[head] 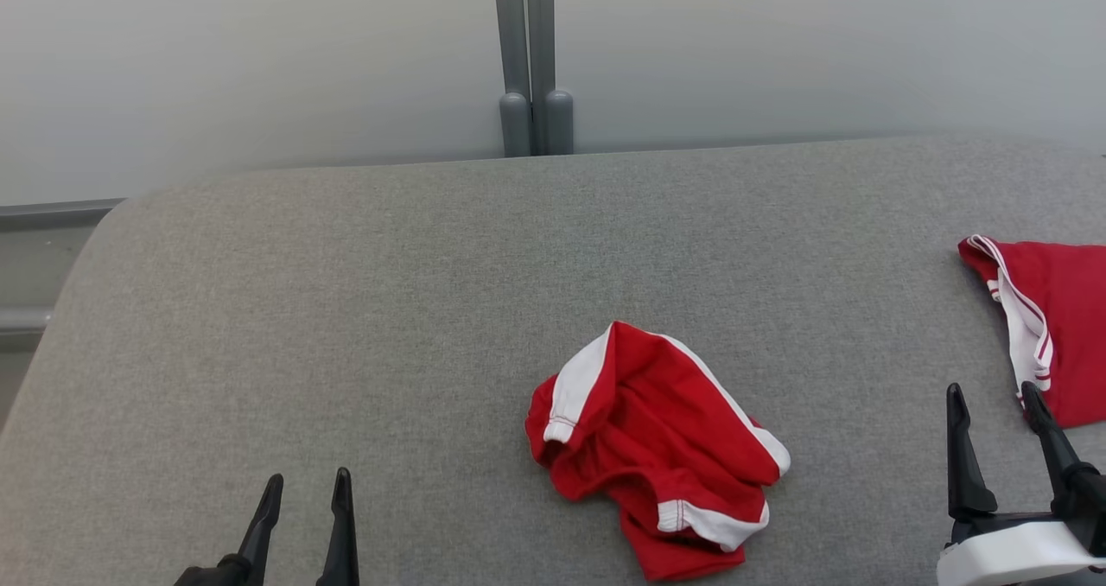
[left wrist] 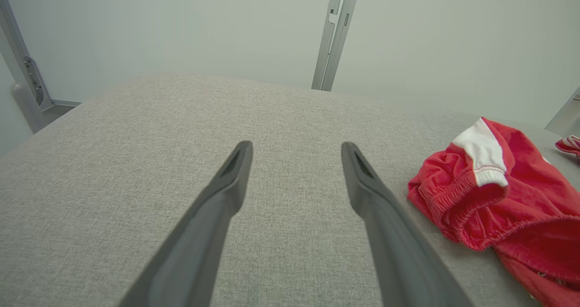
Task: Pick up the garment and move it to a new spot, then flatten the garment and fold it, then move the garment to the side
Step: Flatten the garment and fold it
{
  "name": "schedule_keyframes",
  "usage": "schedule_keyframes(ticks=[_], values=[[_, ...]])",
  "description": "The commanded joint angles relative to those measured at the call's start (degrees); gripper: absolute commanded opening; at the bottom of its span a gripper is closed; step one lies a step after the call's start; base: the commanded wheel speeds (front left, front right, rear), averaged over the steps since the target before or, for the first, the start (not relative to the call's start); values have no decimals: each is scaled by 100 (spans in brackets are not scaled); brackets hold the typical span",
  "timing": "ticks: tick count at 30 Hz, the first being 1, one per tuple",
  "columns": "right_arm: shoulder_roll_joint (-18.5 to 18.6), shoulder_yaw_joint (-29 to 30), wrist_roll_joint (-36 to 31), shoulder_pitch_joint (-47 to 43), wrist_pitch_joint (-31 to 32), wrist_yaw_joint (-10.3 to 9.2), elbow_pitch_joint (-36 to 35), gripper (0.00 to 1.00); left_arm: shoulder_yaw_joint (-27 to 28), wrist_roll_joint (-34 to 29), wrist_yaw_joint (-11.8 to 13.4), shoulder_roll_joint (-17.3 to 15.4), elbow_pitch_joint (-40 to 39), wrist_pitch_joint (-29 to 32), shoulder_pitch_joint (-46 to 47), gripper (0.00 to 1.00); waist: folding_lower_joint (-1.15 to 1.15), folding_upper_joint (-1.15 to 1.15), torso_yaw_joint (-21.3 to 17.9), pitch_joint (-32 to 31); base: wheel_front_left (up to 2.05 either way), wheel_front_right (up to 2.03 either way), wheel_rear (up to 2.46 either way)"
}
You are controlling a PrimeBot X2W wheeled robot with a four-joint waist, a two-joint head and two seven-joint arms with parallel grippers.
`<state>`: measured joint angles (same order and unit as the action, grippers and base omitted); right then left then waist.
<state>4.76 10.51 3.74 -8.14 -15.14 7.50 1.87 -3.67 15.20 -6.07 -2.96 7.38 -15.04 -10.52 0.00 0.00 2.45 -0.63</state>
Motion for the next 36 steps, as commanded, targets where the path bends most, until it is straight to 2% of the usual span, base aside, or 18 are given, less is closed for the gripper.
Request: schedule_keyframes(ticks=[1, 6, 9, 12, 18, 22, 28, 29, 30, 31, 32, 33, 36], values=[[-3, -19, -16, 8, 1, -2, 24, 100, 3, 61, -24, 5, -30, -17, 30, 100, 0, 0, -19, 12, 0, 0, 0], [16, -53, 16, 56, 1, -2, 20, 100, -188, 89, -29, 7, -123, -18, 193, 100, 0, 0, -106, 36, 0, 0, 0], [54, -29, 33, 86, 1, -2, -13, 100, -988, 359, -100, 11, -17, 0, 271, 100, 0, 0, -161, 43, 0, 0, 0], [60, -54, 45, 128, 1, -2, -3, 100, -1968, 499, -136, -24, 63, 472, 593, 100, 0, 0, -240, 67, 0, 0, 0], [20, -198, 93, 243, 1, -2, -29, 100, -3095, 1016, -141, -92, 315, 1294, 1043, 100, 0, 0, -469, 245, 0, 0, 0], [14, -256, 125, 337, 1, -2, -7, 100, -3378, 1085, -143, -99, 684, 1442, 1200, 100, 0, 0, -701, 386, 0, 0, 0], [30, -206, 131, 394, 1, -2, -14, 100, -3428, 1168, -106, -44, 1106, 1157, 1434, 100, 0, 0, -954, 529, 0, 0, 0], [36, -200, 136, 405, 1, -2, -10, 100, -3443, 1173, -107, -35, 1142, 1119, 1489, 86, 0, 0, -984, 543, 0, 0, 0], [40, -198, 141, 413, 1, -2, -3, 100, -3447, 1222, -103, -29, 1196, 1082, 1542, 62, 0, 0, -1023, 559, 0, 0, 0], [40, -187, 136, 411, 1, -2, 8, 100, -3470, 1250, -105, -29, 1242, 1105, 1571, 43, 0, 0, -1044, 563, 0, 0, 0], [35, -183, 138, 413, 1, -2, 22, 100, -3531, 1236, -109, -21, 1264, 1110, 1638, 18, 0, 0, -1074, 567, 0, 0, 0], [29, -182, 147, 431, 1, -2, 25, 100, -3572, 1247, -112, -16, 1280, 1100, 1697, 0, 0, 0, -1095, 573, 0, 0, 0], [8, -173, 167, 469, 1, -2, 42, 100, -3671, 1397, -126, -8, 1223, 1085, 1888, 0, 0, 0, -1143, 587, 0, 0, 0]])
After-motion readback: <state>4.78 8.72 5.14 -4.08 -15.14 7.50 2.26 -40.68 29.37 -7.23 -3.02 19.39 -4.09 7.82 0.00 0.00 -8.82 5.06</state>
